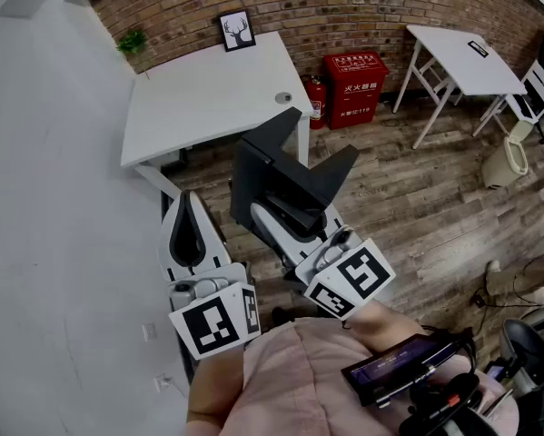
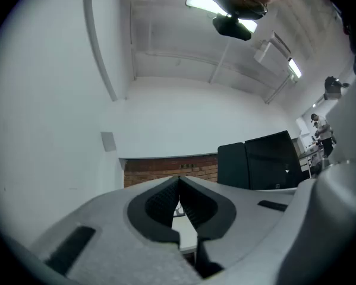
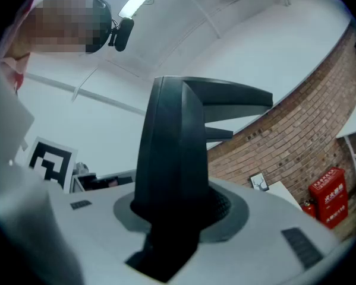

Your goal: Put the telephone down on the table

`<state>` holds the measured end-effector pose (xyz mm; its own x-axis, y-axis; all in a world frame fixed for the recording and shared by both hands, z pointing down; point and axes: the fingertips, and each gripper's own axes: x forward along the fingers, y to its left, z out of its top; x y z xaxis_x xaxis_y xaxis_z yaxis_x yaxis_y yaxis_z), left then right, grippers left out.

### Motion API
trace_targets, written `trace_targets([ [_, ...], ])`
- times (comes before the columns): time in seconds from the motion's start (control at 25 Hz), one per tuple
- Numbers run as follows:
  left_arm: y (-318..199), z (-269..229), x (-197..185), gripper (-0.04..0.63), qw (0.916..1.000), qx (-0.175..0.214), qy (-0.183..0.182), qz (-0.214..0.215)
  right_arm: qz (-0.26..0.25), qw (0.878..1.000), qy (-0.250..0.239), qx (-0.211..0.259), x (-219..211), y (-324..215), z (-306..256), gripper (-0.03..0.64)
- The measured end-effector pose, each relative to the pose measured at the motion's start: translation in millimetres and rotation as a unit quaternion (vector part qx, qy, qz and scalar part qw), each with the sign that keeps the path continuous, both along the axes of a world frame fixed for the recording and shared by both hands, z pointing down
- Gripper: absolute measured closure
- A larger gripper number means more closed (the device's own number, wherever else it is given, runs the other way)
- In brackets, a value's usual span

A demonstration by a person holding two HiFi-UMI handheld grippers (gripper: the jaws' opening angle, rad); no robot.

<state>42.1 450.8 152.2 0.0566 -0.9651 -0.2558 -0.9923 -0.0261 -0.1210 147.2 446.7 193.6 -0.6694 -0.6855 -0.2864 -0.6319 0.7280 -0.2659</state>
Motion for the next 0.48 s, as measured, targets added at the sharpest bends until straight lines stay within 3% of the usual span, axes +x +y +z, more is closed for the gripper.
trace_targets([
  [0.48, 0.9, 5.6, -1.3, 0.588, 1.0, -0.003, 0.0, 0.003, -0.016, 1.0, -0.01, -0.01, -8.7, 2.9, 4.9, 0.457],
])
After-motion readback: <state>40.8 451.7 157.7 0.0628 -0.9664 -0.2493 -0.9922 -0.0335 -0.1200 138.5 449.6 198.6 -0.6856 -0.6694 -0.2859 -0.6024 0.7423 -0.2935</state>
